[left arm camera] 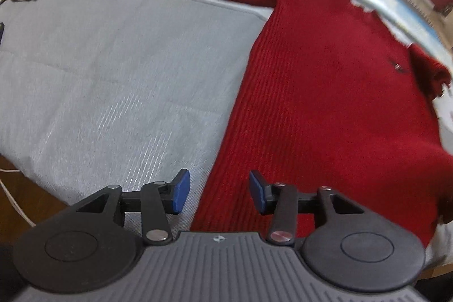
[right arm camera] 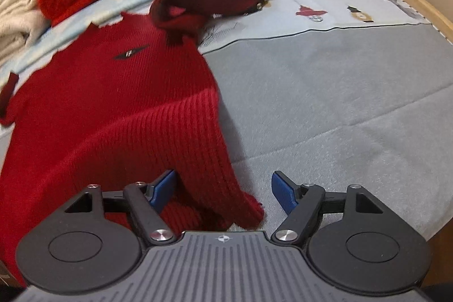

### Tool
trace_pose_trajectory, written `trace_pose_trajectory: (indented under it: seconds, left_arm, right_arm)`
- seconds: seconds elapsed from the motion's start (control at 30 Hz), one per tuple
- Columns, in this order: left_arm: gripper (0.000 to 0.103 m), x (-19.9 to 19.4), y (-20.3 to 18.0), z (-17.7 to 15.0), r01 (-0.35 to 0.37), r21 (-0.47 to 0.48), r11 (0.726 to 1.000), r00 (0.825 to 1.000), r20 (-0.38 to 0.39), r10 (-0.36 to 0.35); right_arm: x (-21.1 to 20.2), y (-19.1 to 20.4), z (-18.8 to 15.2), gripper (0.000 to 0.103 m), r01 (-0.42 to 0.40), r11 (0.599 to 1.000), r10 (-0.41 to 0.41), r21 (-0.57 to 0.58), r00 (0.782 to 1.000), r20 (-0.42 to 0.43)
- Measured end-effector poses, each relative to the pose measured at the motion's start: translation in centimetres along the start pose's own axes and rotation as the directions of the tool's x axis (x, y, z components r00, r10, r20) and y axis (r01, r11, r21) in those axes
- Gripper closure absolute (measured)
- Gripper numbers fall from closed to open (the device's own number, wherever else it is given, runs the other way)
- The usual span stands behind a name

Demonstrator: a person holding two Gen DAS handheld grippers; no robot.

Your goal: Fold small clothes

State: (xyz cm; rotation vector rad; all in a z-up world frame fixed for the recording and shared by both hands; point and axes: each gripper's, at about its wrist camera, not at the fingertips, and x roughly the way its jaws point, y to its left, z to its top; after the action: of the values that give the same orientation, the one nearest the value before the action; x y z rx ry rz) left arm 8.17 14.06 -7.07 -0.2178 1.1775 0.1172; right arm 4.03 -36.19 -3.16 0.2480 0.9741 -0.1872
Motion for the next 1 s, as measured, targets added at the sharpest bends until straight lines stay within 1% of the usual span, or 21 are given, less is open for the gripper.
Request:
trace_pose_trajectory:
  seconds: [0.07, 0.13, 0.17, 0.23, 0.3, 0.33, 0.37, 0.4, 0.5, 0.53, 0.57, 0.63, 0.67, 0.73, 0.8, 0.83, 0.87, 0.9, 0.93, 1.0]
  left_arm:
    - [0.048, 0.5, 0.0, 0.0, -0.018, -0.003, 1.000, 1.000, -0.016, 0.018]
    - [0.048, 0.9, 0.2, -0.1, -0.030, -0.007, 1.000, 0.999, -0.026, 0.030]
    - [0.048, 1.1, -0.3, -0.1, -0.038, -0.010, 0.999, 0.999, -0.032, 0.038]
    - [0.048, 1.3, -0.2, 0.0, -0.045, -0.011, 0.999, 0.998, -0.042, 0.044]
    - [0.048, 1.5, -0.4, -0.1, -0.046, -0.010, 0.999, 0.998, -0.046, 0.045]
    - [0.048, 1.5, -0.4, 0.0, -0.046, -0.008, 0.999, 0.998, -0.047, 0.045]
    - [0.048, 1.5, -0.3, 0.0, -0.045, -0.007, 0.999, 0.998, -0.047, 0.045]
    - [0.048, 1.4, -0.2, 0.0, -0.044, -0.004, 0.999, 0.998, -0.047, 0.044]
    - [0.053, 1.3, -0.2, 0.2, -0.036, 0.010, 0.999, 0.998, -0.041, 0.036]
    - [0.063, 1.1, -0.1, 0.1, -0.031, 0.020, 0.999, 0.999, -0.036, 0.032]
    - [0.075, 0.9, -0.5, 0.1, -0.023, 0.028, 0.999, 0.999, -0.034, 0.023]
    - [0.088, 0.4, -0.7, 0.1, 0.000, 0.044, 0.999, 1.000, -0.030, 0.001]
    - [0.093, 0.4, -0.7, -0.2, 0.004, 0.050, 0.999, 1.000, -0.023, -0.003]
    - [0.095, -0.4, -0.4, 0.0, 0.018, 0.051, 0.999, 1.000, -0.003, -0.018]
    - [0.095, -1.7, 0.0, 0.0, 0.037, 0.048, 0.998, 0.999, 0.029, -0.038]
    - [0.095, -2.3, 0.0, -0.1, 0.044, 0.049, 0.998, 0.998, 0.046, -0.046]
    - [0.095, -2.8, 0.1, -0.2, 0.050, 0.049, 0.998, 0.997, 0.059, -0.053]
    - [0.095, -3.3, 0.3, -0.2, 0.058, 0.047, 0.997, 0.996, 0.068, -0.061]
    - [0.095, -3.2, 0.5, -0.5, 0.060, 0.047, 0.997, 0.995, 0.072, -0.063]
    - [0.095, -3.3, 0.6, -0.5, 0.054, 0.052, 0.997, 0.996, 0.061, -0.057]
  right_arm:
    - [0.5, 0.2, -0.3, 0.027, 0.012, 1.000, -0.012, -0.016, 1.000, -0.023]
    - [0.8, 0.3, -0.5, 0.027, 0.017, 1.000, -0.018, -0.026, 0.999, -0.045]
    - [0.9, 0.3, -0.6, 0.027, 0.018, 0.999, -0.020, -0.032, 0.998, -0.054]
    - [1.1, 0.4, -0.8, 0.031, 0.019, 0.999, -0.022, -0.047, 0.997, -0.069]
    - [1.2, 0.4, -0.9, 0.052, 0.007, 0.998, -0.012, -0.054, 0.997, -0.079]
    - [1.2, 0.4, -0.9, 0.058, 0.008, 0.998, -0.013, -0.056, 0.997, -0.081]
    - [1.1, 0.4, -0.9, 0.071, 0.011, 0.998, -0.016, -0.058, 0.997, -0.081]
    - [1.0, 0.3, -0.9, 0.082, 0.011, 0.998, -0.016, -0.058, 0.997, -0.081]
    - [0.5, -0.1, -0.9, 0.089, -0.014, 0.999, 0.011, -0.043, 0.997, -0.072]
    - [0.1, -0.2, -0.9, 0.089, -0.025, 0.999, 0.023, -0.037, 0.998, -0.063]
    - [-0.3, -0.4, -0.9, 0.089, -0.036, 0.999, 0.034, -0.025, 0.998, -0.053]
    - [-1.5, -1.3, -0.8, 0.090, -0.079, 0.996, 0.080, 0.040, 0.996, -0.027]
    - [-2.0, -1.8, -0.8, 0.090, -0.101, 0.992, 0.103, 0.071, 0.995, -0.012]
    - [-3.4, -3.1, -0.6, 0.091, -0.163, 0.974, 0.159, 0.154, 0.986, 0.039]
    - [-4.7, -4.7, -0.3, 0.092, -0.218, 0.950, 0.199, 0.223, 0.975, 0.104]
    - [-5.1, -5.3, -0.3, 0.092, -0.219, 0.946, 0.195, 0.239, 0.973, 0.121]
    - [-5.3, -5.7, -0.2, 0.093, -0.193, 0.950, 0.169, 0.244, 0.979, 0.117]
    - [-5.1, -6.0, -0.2, 0.093, -0.151, 0.956, 0.133, 0.251, 0.987, 0.090]
    - [-4.7, -6.1, -0.4, 0.093, -0.126, 0.958, 0.116, 0.258, 0.992, 0.054]
    - [-3.1, -5.7, -0.7, 0.093, -0.061, 0.972, 0.075, 0.227, 0.996, -0.051]
